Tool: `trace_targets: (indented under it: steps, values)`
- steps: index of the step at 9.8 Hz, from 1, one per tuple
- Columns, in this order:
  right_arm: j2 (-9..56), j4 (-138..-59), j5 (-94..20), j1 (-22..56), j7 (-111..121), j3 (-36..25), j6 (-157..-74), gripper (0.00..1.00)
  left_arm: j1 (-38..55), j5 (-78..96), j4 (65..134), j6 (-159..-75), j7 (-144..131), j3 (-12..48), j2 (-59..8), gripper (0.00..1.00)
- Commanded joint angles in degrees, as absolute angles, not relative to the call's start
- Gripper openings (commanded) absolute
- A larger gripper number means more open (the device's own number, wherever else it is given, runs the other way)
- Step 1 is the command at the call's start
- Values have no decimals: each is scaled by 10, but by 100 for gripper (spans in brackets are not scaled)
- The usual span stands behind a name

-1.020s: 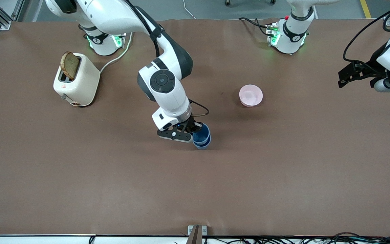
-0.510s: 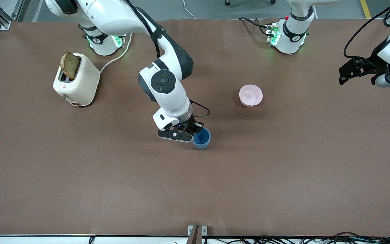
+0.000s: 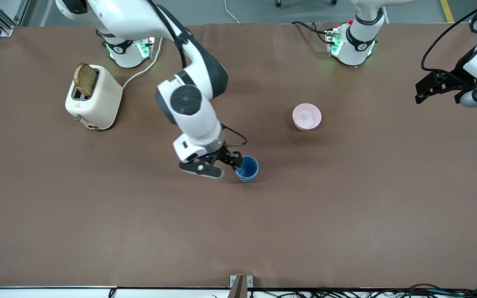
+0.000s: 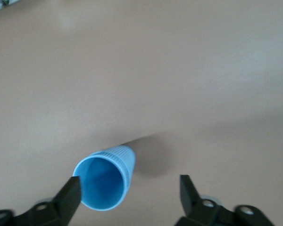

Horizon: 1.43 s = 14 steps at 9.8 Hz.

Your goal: Stack blue cups with both arms

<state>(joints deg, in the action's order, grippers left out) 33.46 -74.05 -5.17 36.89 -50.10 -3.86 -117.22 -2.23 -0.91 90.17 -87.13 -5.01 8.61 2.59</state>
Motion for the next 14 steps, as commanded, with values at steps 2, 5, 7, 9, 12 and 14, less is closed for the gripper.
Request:
trace_targets:
  steps: [2,5,7,9,12,14]
  values:
    - [209,-763,-24,276,-463,-33,-1020,100,-25,-13,925,-875,-40,83,30,100]
    - [150,-763,29,153,-331,-33,-905,100,-26,-13,924,-875,-40,83,29,100]
    - [117,-764,26,50,-145,-31,-852,100,-26,-13,913,-874,-36,83,25,100]
    - [67,-811,19,-12,-48,-31,-834,100,-26,-13,899,-874,-37,83,19,100]
    - [-38,-953,14,-5,-47,-33,-912,100,-25,-28,894,-868,-36,83,16,100]
    - [-23,-881,22,1,-36,-33,-896,100,-25,-38,890,-867,-35,84,16,100]
